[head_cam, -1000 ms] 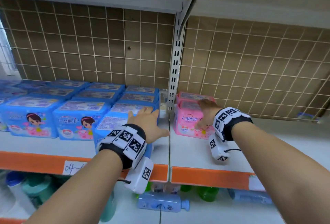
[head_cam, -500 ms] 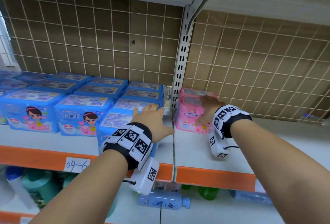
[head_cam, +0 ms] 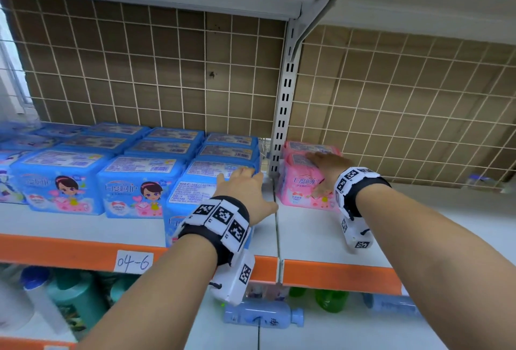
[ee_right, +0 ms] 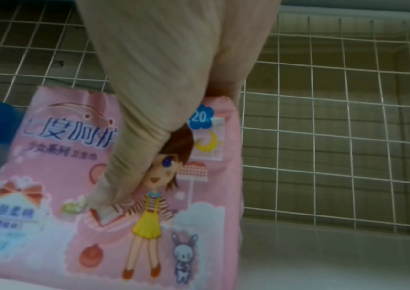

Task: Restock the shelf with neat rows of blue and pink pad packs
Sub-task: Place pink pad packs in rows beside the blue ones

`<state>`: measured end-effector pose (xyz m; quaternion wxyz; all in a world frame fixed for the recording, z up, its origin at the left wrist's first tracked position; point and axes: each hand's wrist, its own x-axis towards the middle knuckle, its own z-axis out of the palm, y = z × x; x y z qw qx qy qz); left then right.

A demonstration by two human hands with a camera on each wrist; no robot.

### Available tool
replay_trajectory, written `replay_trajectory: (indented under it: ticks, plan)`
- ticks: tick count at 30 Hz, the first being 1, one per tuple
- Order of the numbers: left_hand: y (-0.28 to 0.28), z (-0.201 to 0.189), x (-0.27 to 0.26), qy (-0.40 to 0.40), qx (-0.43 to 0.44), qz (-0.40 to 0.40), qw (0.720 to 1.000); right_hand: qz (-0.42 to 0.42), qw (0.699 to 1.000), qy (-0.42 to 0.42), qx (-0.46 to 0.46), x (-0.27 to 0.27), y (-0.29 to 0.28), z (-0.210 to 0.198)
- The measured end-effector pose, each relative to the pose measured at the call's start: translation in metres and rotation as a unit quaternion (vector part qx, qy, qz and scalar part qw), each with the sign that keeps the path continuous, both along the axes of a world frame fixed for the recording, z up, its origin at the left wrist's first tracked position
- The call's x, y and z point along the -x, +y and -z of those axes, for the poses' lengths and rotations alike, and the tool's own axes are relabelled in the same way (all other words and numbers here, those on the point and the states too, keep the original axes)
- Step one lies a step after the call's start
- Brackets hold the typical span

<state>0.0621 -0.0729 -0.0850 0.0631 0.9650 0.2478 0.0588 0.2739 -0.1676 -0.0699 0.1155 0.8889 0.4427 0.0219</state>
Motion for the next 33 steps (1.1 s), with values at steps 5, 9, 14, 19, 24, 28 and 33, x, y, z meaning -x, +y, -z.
replay_trajectory:
  ticks: [5,9,14,19,24,28,33]
  plan:
    - [-0.002,-0.002,0.004,0.009,-0.023,0.031,0.999,-0.003,0.997,-0.067,-0.045,0.024,-0.009,-0.003]
    - [-0.010,-0.009,0.006,-0.020,-0.088,0.060,0.994,-0.103,0.987,-0.011,-0.120,0.062,-0.045,-0.016]
    - [-0.063,-0.007,0.004,-0.119,-0.117,0.121,0.979,-0.123,0.954,0.052,-0.269,0.092,-0.121,-0.006]
    - [-0.159,0.044,0.026,-0.248,-0.064,0.185,0.949,-0.103,0.913,0.138,-0.369,0.106,-0.204,0.048]
    - [-0.224,0.170,0.054,-0.075,0.023,0.215,0.973,-0.061,0.886,0.247,-0.388,0.118,-0.270,0.163]
    - [-0.256,0.277,0.080,0.129,0.175,0.106,0.970,0.024,0.890,0.348,-0.294,0.132,-0.309,0.277]
    - [-0.271,0.420,0.109,0.290,0.230,0.048,0.928,0.107,0.886,0.436,-0.121,0.161,-0.349,0.427]
